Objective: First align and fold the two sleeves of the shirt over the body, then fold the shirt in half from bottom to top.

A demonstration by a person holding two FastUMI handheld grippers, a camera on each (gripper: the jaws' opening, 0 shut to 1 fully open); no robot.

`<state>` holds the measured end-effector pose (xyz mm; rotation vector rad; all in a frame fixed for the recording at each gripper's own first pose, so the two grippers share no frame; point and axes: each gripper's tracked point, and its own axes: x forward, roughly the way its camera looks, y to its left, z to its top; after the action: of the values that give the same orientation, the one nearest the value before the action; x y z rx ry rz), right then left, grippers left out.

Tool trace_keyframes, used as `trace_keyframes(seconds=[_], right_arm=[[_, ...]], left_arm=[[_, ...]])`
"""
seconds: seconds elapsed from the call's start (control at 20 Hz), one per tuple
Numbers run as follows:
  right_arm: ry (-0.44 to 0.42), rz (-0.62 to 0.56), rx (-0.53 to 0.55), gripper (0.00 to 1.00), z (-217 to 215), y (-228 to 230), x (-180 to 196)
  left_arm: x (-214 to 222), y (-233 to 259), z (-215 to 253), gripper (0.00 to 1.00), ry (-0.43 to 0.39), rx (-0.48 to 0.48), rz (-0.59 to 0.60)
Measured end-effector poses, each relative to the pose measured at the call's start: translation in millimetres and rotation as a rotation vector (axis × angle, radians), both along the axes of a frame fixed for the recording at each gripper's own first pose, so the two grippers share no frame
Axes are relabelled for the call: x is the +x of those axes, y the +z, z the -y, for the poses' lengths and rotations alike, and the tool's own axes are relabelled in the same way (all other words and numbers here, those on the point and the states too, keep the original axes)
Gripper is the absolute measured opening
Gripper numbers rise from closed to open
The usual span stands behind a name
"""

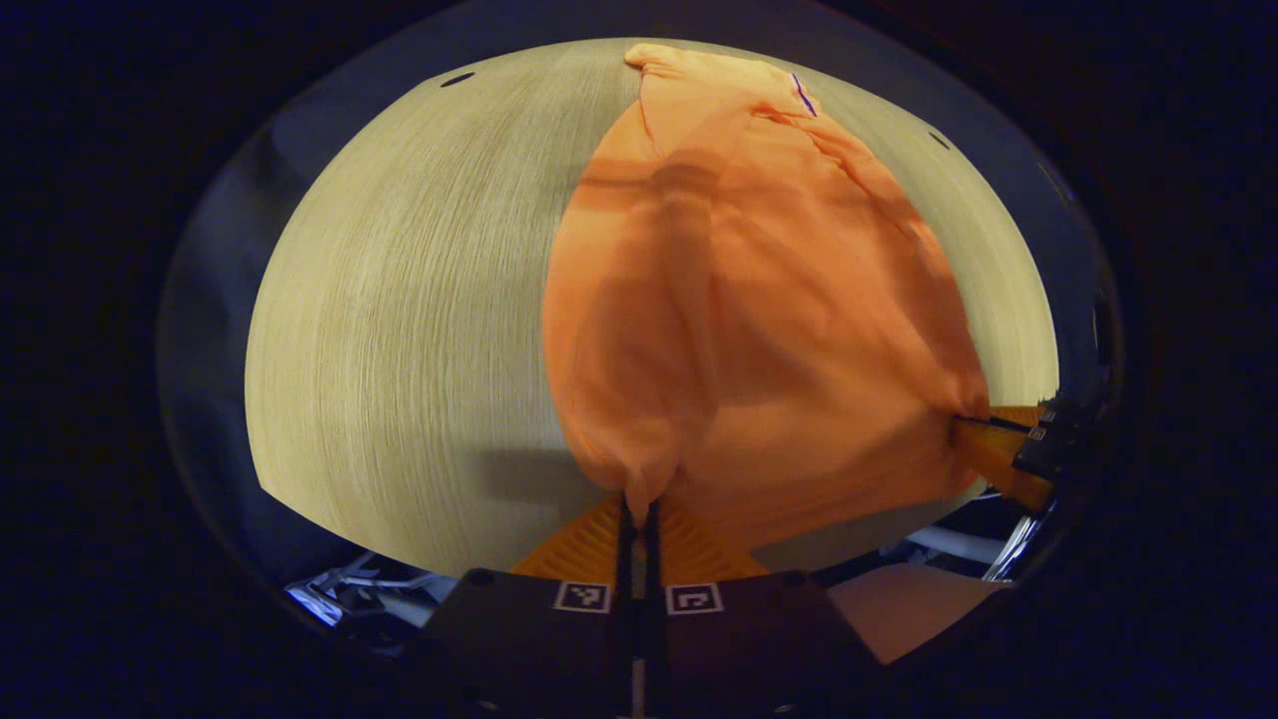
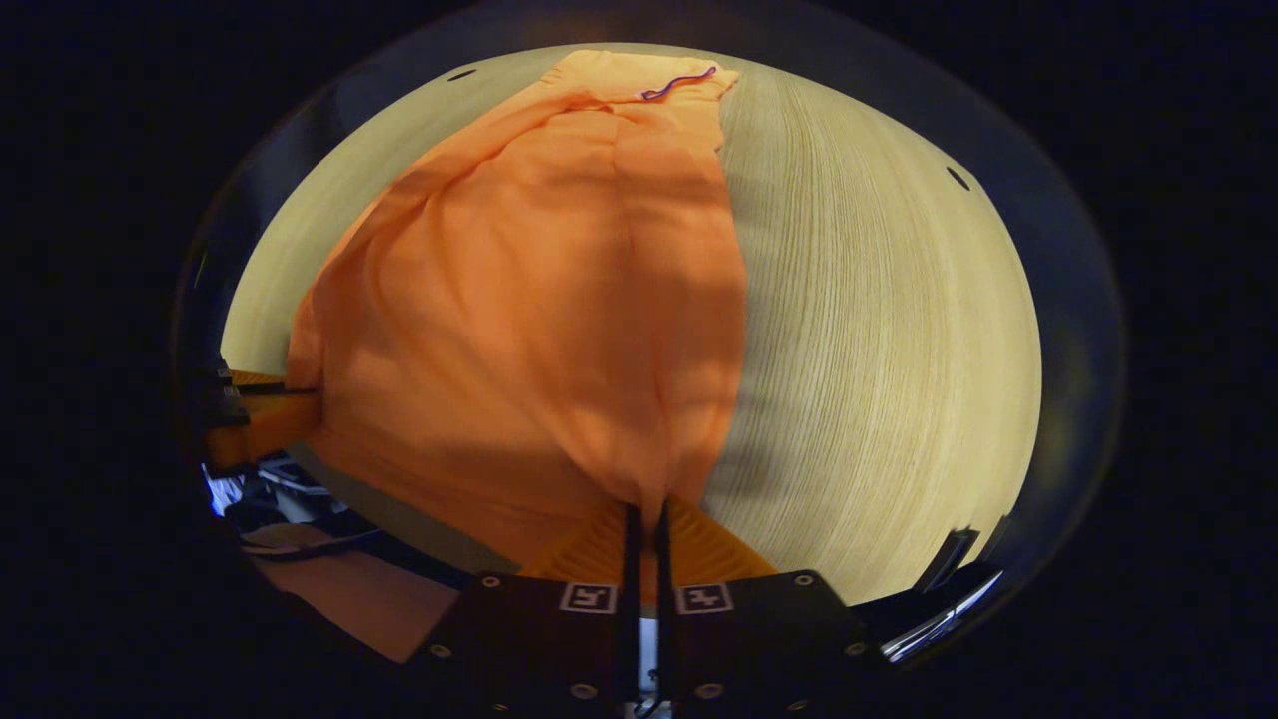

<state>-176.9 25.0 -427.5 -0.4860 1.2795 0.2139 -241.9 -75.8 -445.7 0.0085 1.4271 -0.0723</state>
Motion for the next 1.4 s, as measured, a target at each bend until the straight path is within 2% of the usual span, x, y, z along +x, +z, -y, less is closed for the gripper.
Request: trace_keyframes(seconds=[0.05,0.15,0.2,0.25,0.4,0.7,0.95,1.4], right_arm=[[0.004,-0.003,0.02,0.06,-2.4,0.7,-0.9],[-0.038,-0.035,0.088,0.06,-8.6,-1.3,-10.3],[-0.051,-0.028,0.114,0.06,-6.1,-0.1,-13.2],[-0.063,-0.042,0.125,0.0,-7.3,3.8,-11.3],[-0.118,-0.049,0.164,0.0,-8.1,0.8,-9.4],[-0.151,-0.024,0.222,0.0,-14.9,26.5,-1.2],[-0.135,0.067,0.279,0.0,-31.7,68.4,35.3],[-0.057,0.229,0.316,0.0,-56.9,137.2,121.5]], left_arm=[[-0.2,0.8,-0.1,0.01,0.013,-0.037,0.008],[2.0,-1.2,2.2,0.01,-0.02,-0.066,0.019],[0.6,0.0,2.0,0.01,-0.038,-0.054,0.024],[-0.2,1.8,1.8,0.01,-0.058,-0.034,0.031],[-1.5,0.4,1.9,0.01,-0.12,-0.009,0.044],[27.0,31.0,-7.9,0.0,-0.071,-0.036,0.112],[76.9,66.3,-13.7,0.0,-0.065,-0.05,0.221],[167.5,129.6,-3.6,0.0,-0.067,-0.045,0.414]])
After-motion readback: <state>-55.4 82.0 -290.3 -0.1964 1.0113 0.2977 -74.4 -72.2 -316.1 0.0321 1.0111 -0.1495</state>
